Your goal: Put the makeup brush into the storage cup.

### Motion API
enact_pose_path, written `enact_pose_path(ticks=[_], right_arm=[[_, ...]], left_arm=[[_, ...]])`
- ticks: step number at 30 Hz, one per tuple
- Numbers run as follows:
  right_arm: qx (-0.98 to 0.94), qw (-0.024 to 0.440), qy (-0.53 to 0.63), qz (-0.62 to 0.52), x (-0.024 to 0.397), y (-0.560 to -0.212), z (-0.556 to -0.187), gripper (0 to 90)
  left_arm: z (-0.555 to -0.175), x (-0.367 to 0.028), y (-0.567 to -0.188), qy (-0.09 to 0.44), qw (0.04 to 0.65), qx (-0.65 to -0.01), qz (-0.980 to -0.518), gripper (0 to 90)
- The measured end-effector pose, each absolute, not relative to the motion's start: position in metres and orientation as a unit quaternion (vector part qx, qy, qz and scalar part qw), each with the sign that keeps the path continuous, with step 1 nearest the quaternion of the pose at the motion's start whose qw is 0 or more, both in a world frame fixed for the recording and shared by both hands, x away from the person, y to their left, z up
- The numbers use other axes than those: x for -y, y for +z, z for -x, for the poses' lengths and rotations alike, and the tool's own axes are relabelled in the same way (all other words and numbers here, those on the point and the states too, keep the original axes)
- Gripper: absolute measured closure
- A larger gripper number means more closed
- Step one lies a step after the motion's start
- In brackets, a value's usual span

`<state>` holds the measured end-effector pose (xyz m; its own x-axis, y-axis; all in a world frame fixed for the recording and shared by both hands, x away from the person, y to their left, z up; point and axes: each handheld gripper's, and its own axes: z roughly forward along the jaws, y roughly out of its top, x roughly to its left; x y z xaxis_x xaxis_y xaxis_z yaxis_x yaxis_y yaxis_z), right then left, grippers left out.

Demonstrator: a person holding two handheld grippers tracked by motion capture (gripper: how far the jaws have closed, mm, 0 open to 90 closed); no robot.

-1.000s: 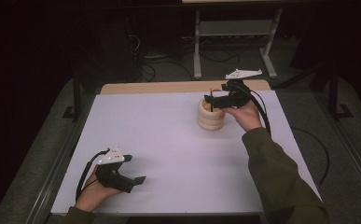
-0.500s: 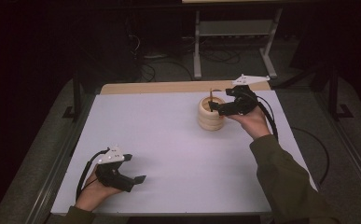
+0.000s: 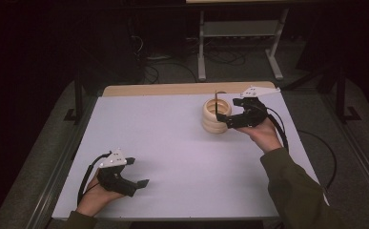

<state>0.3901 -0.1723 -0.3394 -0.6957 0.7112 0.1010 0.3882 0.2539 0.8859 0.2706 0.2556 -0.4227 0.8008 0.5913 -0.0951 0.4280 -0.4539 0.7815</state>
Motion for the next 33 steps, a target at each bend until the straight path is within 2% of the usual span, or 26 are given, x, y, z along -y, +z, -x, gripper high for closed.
enact_pose_path(ticks=[33], right_arm=[[-0.79, 0.144, 0.488, -0.343, 0.19, -0.384, -0.331, 6.3]], left_arm=[[-0.271, -0.257, -0.423, 0.094, 0.431, -0.305, -0.844, 2.2]])
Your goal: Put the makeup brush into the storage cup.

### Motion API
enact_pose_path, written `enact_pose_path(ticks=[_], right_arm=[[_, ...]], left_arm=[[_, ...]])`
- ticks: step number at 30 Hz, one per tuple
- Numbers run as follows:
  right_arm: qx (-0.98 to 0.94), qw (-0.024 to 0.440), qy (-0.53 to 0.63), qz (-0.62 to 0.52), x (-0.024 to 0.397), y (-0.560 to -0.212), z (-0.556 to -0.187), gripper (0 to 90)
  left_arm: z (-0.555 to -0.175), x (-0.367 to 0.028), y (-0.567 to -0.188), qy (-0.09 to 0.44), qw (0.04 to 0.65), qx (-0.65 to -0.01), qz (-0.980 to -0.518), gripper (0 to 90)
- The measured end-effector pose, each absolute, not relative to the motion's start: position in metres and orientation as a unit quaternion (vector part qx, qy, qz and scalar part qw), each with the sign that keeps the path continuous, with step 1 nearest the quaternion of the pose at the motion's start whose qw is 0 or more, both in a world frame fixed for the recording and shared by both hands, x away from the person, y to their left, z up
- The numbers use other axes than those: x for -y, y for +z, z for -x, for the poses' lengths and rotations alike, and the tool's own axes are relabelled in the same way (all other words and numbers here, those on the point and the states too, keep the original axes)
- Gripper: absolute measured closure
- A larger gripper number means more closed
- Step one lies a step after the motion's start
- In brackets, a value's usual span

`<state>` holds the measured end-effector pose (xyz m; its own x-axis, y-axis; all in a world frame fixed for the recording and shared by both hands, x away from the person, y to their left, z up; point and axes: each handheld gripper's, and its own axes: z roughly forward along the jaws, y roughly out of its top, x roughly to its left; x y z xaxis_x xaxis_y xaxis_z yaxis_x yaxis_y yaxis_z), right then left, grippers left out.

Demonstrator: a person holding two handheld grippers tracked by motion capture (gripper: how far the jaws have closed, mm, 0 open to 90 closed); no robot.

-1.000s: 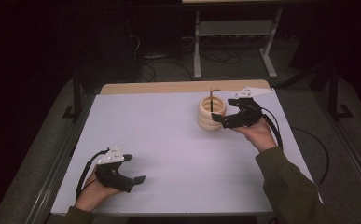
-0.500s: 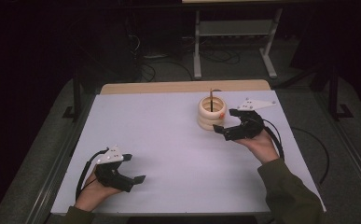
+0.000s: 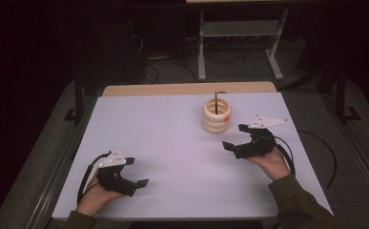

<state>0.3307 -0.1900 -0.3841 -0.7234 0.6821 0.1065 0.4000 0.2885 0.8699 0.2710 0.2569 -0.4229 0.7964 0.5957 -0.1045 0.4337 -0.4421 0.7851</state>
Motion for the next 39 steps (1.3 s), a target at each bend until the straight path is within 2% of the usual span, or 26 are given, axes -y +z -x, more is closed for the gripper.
enact_pose_path(ticks=[22, 39], right_arm=[[-0.782, 0.148, 0.503, -0.336, 0.207, -0.393, -0.292, 5.0], [-0.787, 0.154, 0.479, -0.356, 0.233, -0.416, -0.267, 4.1]], left_arm=[[-0.271, -0.258, -0.423, 0.095, 0.433, -0.305, -0.843, 2.2], [-0.27, -0.258, -0.422, 0.099, 0.433, -0.304, -0.843, 2.2]])
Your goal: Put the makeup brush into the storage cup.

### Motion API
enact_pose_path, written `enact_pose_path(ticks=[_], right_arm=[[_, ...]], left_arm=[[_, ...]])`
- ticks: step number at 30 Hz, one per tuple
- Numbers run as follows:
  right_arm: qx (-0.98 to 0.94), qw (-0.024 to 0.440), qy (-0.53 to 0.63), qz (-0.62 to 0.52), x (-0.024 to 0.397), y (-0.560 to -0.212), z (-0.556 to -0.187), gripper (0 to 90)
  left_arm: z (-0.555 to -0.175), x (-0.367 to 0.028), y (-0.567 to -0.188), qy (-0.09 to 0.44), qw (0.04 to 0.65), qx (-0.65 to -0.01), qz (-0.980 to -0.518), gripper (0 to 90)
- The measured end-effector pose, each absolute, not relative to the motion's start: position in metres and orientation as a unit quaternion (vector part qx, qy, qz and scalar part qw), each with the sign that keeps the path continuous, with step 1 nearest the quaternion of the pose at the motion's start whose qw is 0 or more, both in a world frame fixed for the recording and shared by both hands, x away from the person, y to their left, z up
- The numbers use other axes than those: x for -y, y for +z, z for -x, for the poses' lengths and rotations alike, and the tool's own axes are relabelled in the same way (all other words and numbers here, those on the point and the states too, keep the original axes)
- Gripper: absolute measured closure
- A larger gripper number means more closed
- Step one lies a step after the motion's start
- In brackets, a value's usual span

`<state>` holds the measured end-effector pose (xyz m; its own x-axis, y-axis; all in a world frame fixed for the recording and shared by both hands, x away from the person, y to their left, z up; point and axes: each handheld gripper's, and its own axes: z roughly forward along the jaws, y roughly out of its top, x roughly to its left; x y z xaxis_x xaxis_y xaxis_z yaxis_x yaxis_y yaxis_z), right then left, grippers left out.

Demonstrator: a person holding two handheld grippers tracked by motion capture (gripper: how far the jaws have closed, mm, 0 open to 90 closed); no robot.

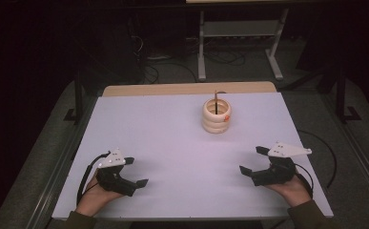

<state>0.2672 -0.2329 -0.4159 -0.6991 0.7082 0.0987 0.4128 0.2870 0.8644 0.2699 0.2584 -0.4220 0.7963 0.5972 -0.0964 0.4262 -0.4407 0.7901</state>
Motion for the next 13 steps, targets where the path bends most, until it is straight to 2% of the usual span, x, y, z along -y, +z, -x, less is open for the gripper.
enact_pose_path(ticks=[13], right_arm=[[-0.792, 0.155, 0.466, -0.363, 0.2424, -0.4247, -0.2579, 4.1]], left_arm=[[-0.2694, -0.258, -0.4215, 0.099, 0.434, -0.303, -0.843, 2.2]])
